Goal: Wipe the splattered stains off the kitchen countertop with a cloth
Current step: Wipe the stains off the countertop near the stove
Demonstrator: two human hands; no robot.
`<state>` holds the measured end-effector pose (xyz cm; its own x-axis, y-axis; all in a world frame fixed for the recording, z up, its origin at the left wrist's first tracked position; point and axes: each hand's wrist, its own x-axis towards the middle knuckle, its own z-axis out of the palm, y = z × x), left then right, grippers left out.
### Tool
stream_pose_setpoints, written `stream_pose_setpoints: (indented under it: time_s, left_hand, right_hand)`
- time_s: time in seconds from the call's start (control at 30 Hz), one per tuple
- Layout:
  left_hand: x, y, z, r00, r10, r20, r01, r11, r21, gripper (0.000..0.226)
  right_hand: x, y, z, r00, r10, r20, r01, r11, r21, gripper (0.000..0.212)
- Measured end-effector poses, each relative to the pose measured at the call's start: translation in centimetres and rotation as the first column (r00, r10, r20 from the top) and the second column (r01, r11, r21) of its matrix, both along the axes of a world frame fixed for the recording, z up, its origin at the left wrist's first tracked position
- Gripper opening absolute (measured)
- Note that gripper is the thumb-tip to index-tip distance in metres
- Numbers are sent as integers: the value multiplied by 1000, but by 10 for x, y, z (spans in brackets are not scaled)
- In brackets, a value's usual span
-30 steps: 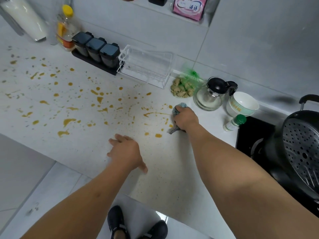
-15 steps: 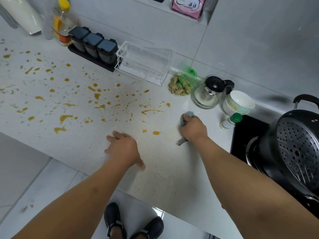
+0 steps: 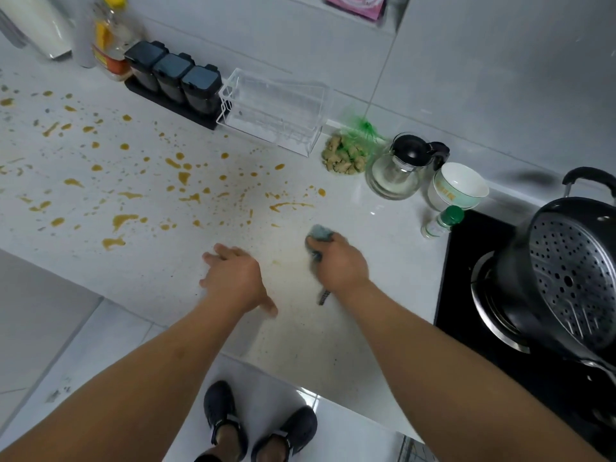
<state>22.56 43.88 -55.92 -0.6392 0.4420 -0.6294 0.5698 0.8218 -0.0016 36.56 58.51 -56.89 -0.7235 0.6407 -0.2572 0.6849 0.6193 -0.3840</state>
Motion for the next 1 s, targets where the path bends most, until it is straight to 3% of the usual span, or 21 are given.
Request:
stream_pose_setpoints:
  time_s: [0.13, 0.23, 0.3, 0.43, 0.53, 0.67, 0.83, 0.93, 1.0]
  left_hand:
    - [-1, 2, -2, 1000, -1, 18, 1, 1000, -4, 177]
    - [-2, 5, -1, 999, 15, 28, -14, 1000, -23, 176]
    - [-2, 6, -1, 999, 12, 31, -11, 1000, -26, 175]
    - [0, 0, 0, 999, 37, 9, -37, 999, -10, 173]
    - [1, 0, 4, 999, 38, 15, -38, 999, -2, 173]
    - [0, -1, 5, 1000, 2, 21, -2, 1000, 14, 173]
    - [-1, -1, 3, 1000, -7, 13, 6, 1000, 12, 173]
    - [-2, 1, 0, 1000, -4, 17, 4, 1000, 7, 174]
    - [-3, 1, -1, 1000, -4, 16, 3, 1000, 2, 175]
  right_hand:
    - [30, 43, 6, 969, -231, 93, 228, 973, 39, 27]
    - [12, 35, 6, 947, -298, 119, 294, 955, 51, 20]
    - [-10, 5, 2, 972, -224, 67, 223, 974, 24, 17]
    - [-32, -64, -8, 997, 75, 8, -75, 997, -26, 26]
    - [-12, -64, -12, 993, 111, -39, -114, 992, -58, 41]
    - [28, -9, -11, 994, -109, -27, 109, 994, -20, 47]
    - [73, 47, 0, 908, -402, 120, 391, 914, 104, 43]
    - [60, 35, 0, 871, -472, 139, 452, 879, 150, 38]
    - [38, 11, -1, 894, -433, 118, 419, 900, 122, 34]
